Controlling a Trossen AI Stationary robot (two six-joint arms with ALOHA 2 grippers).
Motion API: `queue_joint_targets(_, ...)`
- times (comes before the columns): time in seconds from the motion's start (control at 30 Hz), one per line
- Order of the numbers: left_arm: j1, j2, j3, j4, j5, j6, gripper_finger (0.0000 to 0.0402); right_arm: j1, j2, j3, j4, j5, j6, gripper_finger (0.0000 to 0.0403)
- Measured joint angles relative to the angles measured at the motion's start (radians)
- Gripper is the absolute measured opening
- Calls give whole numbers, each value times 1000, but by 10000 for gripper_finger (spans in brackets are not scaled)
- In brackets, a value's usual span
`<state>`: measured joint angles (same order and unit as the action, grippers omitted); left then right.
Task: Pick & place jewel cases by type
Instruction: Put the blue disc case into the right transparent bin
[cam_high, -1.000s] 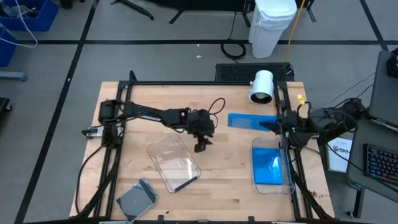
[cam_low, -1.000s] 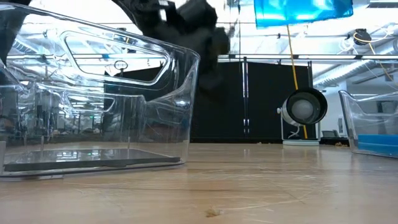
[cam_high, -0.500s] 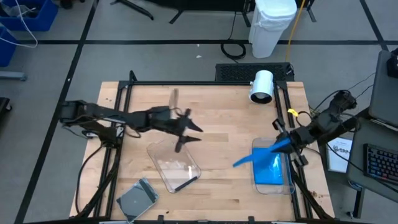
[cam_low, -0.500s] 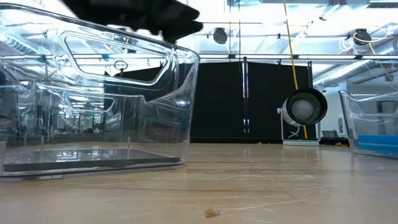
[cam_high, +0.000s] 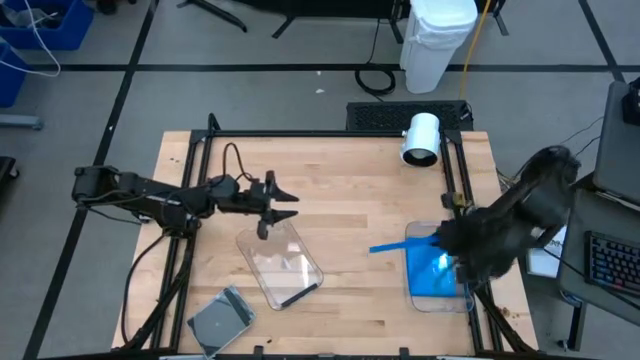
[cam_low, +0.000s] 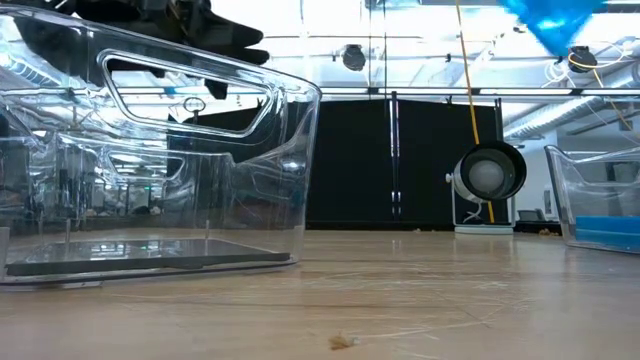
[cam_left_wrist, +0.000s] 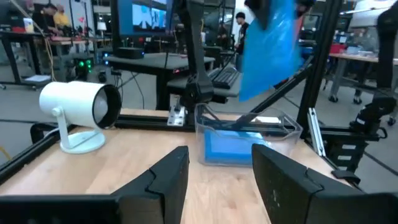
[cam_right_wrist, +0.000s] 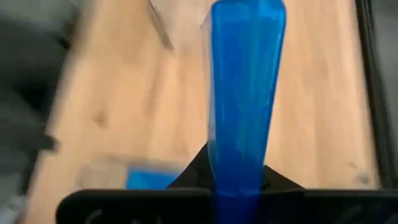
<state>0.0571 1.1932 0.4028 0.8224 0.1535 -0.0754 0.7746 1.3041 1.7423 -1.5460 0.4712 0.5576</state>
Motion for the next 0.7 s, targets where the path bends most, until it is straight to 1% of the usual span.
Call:
queue_joint_targets(0.03,-5,-2,-1,-1,1,13,182,0,50,21,-40,-4,62,3)
queue_joint_targets(0.07,-10,-3,-1,1,2,28,182,-1,83,21,-23,-26,81,3)
queue_joint_targets(0.13,-21,-9,-1,-4,2,55,182,15,124,-2,52,-101,69,3)
queue_joint_targets(0.17,-24,-11,-1,2,4,64,182,26,149,-5,56,-105,87,3)
queue_joint_targets(0.23,-28,-10,-1,-1,3,68,182,45,198,-16,-25,-113,183,3)
queue_joint_targets(0.27,-29,-10,-1,-3,3,70,182,55,209,-42,-39,-134,221,3)
queue_joint_targets(0.33,-34,-10,-1,-4,3,68,182,74,198,-92,1,-155,255,3)
queue_joint_targets(0.37,-36,-10,-1,-4,3,68,182,83,195,-103,7,-153,300,3)
queue_joint_targets(0.43,-44,-10,-1,-15,3,56,182,95,183,-138,-29,-164,389,3)
queue_joint_targets(0.5,-53,-9,-1,-13,4,47,182,119,155,-178,-28,-175,430,3)
queue_joint_targets(0.57,-65,-10,-1,-9,3,47,182,132,131,-201,-11,-165,493,3)
queue_joint_targets(0.63,-77,-10,-1,-10,4,47,182,135,98,-239,-32,-186,515,3)
queue_joint_targets(0.7,-91,-10,-1,-9,3,49,182,140,70,-261,-29,-180,553,3)
